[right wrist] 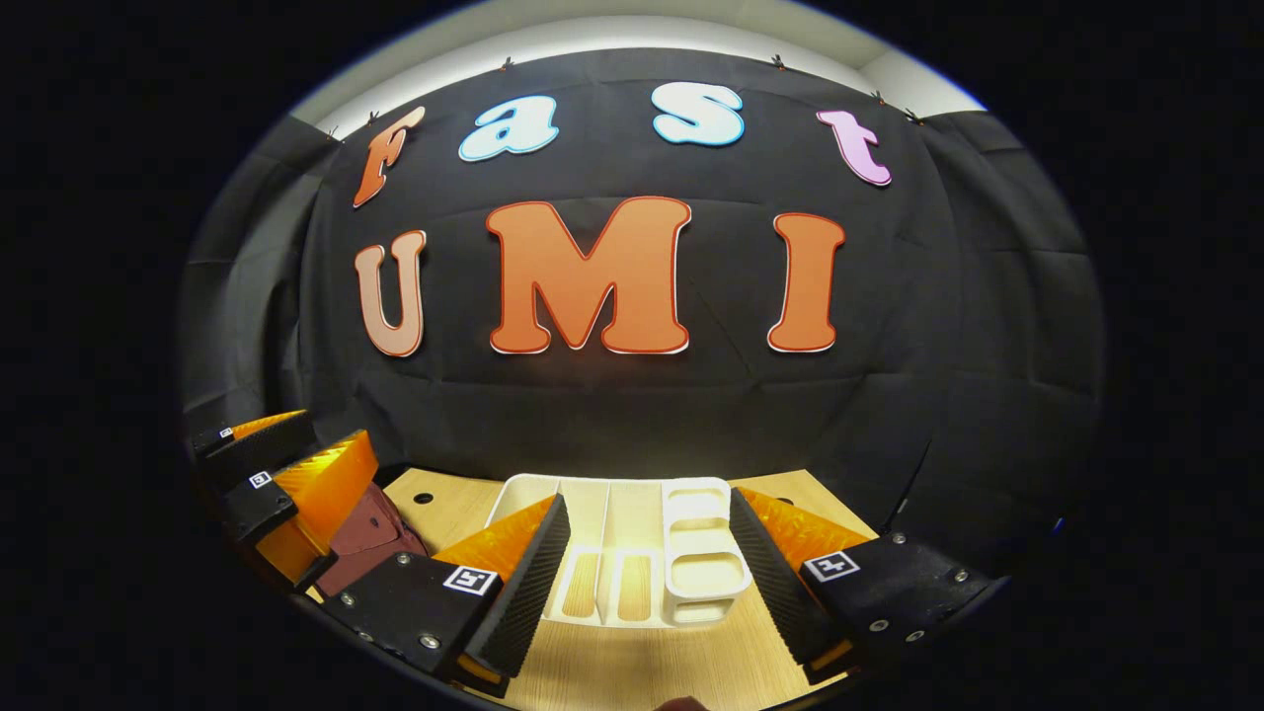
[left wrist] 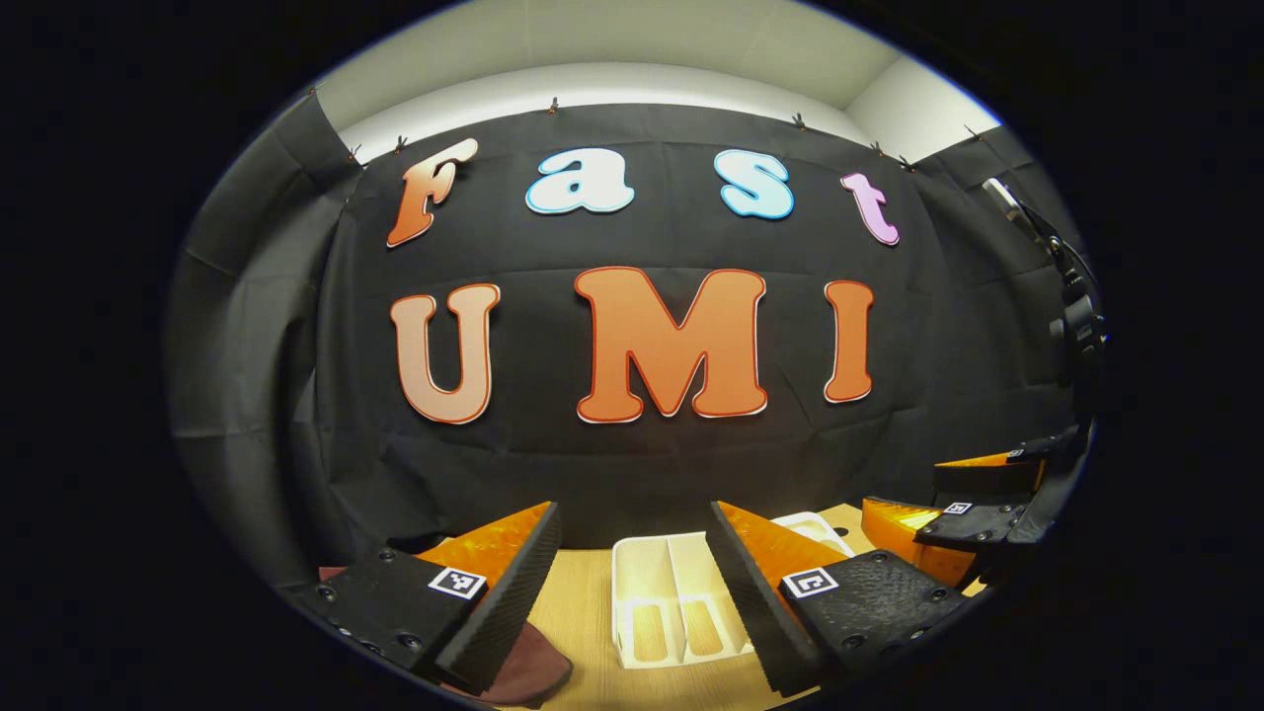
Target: Open the schoolbag, grab two books from the bookshelf and put them into the schoolbag.
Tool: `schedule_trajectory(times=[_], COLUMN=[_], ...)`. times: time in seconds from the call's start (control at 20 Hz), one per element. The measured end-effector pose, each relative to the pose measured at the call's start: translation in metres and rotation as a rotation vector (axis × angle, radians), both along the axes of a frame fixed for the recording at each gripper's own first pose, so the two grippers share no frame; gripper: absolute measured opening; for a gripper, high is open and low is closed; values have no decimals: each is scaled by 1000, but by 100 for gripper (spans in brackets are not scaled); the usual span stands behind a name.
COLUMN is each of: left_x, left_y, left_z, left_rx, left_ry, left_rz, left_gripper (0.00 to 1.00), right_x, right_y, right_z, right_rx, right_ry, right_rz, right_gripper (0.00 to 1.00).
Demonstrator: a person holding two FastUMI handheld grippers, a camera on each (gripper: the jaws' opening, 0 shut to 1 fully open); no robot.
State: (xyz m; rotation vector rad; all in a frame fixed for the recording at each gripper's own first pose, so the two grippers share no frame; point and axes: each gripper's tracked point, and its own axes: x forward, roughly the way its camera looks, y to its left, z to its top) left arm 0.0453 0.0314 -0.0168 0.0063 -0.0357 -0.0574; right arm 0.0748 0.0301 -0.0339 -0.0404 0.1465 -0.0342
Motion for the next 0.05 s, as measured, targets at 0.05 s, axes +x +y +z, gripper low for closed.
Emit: schedule_trajectory(times=[0.05], left_x=[0], left_y=[1], left_z=[1], left_rx=[-1], left_ry=[-3], left_rz=[3], left_gripper=[93], right_x=[-1], right_y=[0], right_z=[1], right_rx=[-1], right_ry=[-3], right_rz=[-1], right_gripper=[97])
